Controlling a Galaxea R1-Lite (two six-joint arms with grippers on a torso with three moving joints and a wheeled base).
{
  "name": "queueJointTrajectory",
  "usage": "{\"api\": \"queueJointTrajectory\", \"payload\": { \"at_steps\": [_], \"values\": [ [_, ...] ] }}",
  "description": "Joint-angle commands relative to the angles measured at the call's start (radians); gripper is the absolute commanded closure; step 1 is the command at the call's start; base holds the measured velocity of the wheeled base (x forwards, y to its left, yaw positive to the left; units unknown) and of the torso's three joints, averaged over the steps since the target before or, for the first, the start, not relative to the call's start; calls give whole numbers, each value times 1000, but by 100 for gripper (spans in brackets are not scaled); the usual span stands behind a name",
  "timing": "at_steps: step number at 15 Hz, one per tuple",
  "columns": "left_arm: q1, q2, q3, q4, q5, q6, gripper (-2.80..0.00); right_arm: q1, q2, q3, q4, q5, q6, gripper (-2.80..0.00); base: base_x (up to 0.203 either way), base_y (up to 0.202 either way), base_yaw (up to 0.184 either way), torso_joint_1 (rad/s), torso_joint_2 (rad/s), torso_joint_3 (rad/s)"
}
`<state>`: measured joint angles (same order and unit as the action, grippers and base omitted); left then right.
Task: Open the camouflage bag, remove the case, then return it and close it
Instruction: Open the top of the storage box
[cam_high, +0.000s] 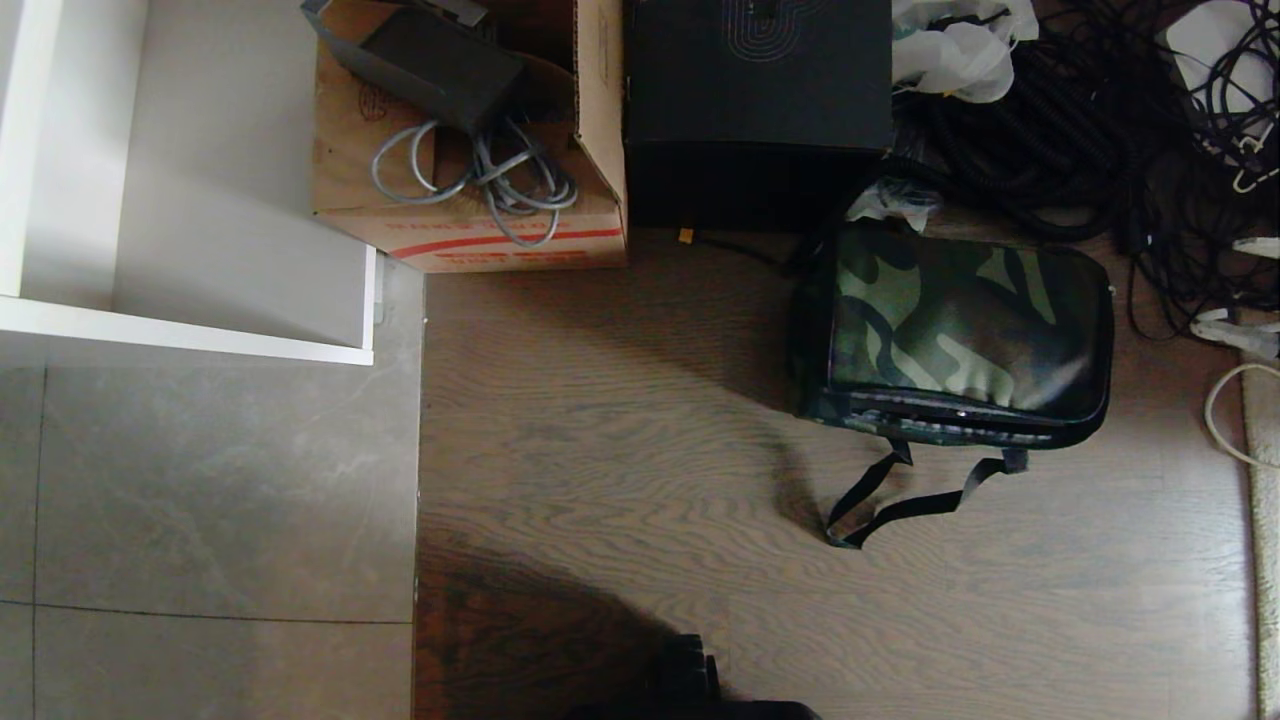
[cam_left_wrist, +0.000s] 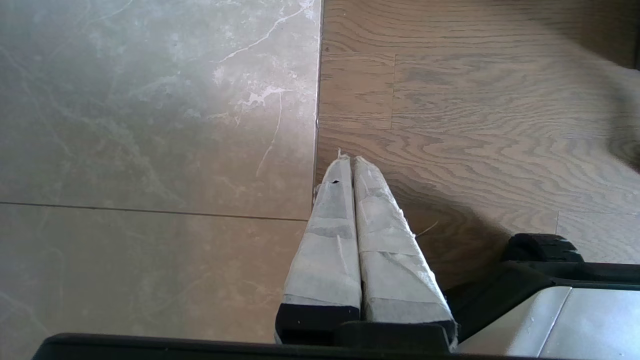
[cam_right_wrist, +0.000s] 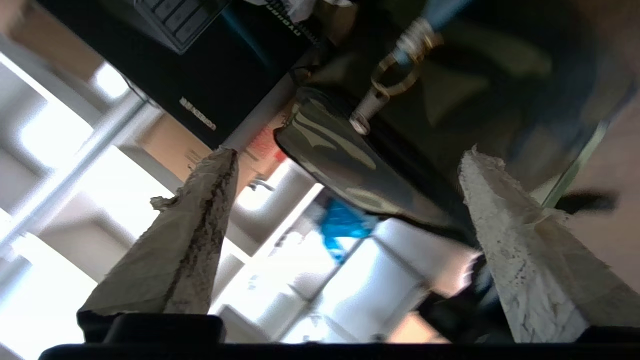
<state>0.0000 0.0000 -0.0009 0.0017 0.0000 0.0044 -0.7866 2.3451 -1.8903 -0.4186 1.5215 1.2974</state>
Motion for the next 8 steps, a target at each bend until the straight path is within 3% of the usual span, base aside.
{"api": "queueJointTrajectory", "payload": {
  "at_steps": [1, 4, 8],
  "values": [
    [0, 0, 0, 0, 0, 0, 0, 2, -29, 56, 26, 9, 5, -280, 0, 0, 0, 0, 0, 0],
    [0, 0, 0, 0, 0, -1, 0, 17, -86, 209, 45, 9, -2, -280, 0, 0, 0, 0, 0, 0],
    [0, 0, -1, 0, 0, 0, 0, 75, -145, 223, 36, 9, -2, -280, 0, 0, 0, 0, 0, 0]
  ]
}}
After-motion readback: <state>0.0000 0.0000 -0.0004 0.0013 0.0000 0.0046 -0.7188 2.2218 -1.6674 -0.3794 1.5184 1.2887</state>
